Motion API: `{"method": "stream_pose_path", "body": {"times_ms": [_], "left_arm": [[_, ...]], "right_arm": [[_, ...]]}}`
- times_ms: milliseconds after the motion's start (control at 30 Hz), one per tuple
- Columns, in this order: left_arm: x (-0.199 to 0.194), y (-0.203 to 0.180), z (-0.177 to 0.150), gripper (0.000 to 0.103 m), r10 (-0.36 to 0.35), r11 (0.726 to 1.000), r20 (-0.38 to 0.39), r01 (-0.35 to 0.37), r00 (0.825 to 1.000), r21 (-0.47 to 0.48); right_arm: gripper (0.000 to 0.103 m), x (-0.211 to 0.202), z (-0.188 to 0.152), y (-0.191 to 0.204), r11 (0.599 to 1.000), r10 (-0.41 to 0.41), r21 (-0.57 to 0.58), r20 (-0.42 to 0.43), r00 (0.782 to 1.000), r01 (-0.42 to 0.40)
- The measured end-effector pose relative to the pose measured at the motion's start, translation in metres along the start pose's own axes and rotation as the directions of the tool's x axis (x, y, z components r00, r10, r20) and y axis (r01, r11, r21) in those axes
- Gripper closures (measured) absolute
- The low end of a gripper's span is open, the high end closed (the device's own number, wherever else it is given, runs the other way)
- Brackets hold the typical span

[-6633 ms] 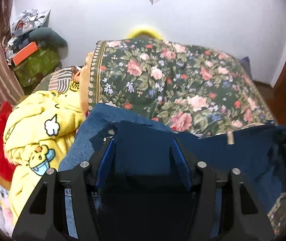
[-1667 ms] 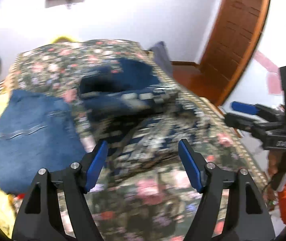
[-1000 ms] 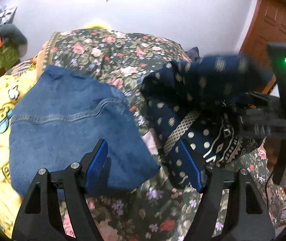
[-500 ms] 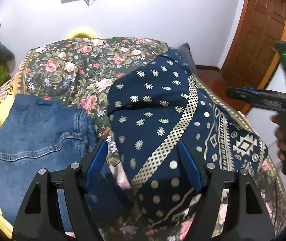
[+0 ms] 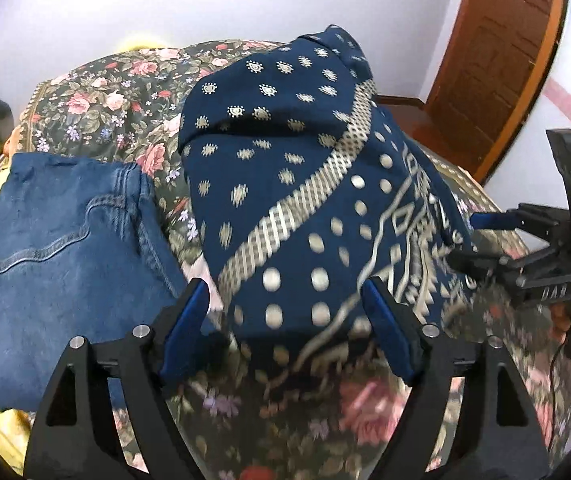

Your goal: Fold large clothes

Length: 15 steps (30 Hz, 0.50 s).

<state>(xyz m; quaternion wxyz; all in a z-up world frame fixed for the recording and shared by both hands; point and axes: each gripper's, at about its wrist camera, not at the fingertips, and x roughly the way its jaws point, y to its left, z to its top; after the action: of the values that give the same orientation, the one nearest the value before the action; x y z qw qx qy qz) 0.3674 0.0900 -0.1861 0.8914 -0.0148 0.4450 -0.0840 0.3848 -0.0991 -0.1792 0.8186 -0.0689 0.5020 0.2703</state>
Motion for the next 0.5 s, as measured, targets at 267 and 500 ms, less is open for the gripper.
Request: {"method": "stream_pose_path", "body": {"times_ms": [267,500], "left_arm": [[-0.035,0.000,0.007,0.023,0.069,0.994,0.056,-0.074,0.996,0.080],[-0.006,0.041,0.058,0.020,0.108,0.992,0.066,-0.102,0.992,-0.077]], "right_arm": [[0.021,-0.035,0.010,0.001,1.000,-0.003,-0.003,0.062,0.998,0.003],[0.021,-0.031,0.047,0.003,0.999,0.026,0.022,0.144,0.989,-0.030]]}}
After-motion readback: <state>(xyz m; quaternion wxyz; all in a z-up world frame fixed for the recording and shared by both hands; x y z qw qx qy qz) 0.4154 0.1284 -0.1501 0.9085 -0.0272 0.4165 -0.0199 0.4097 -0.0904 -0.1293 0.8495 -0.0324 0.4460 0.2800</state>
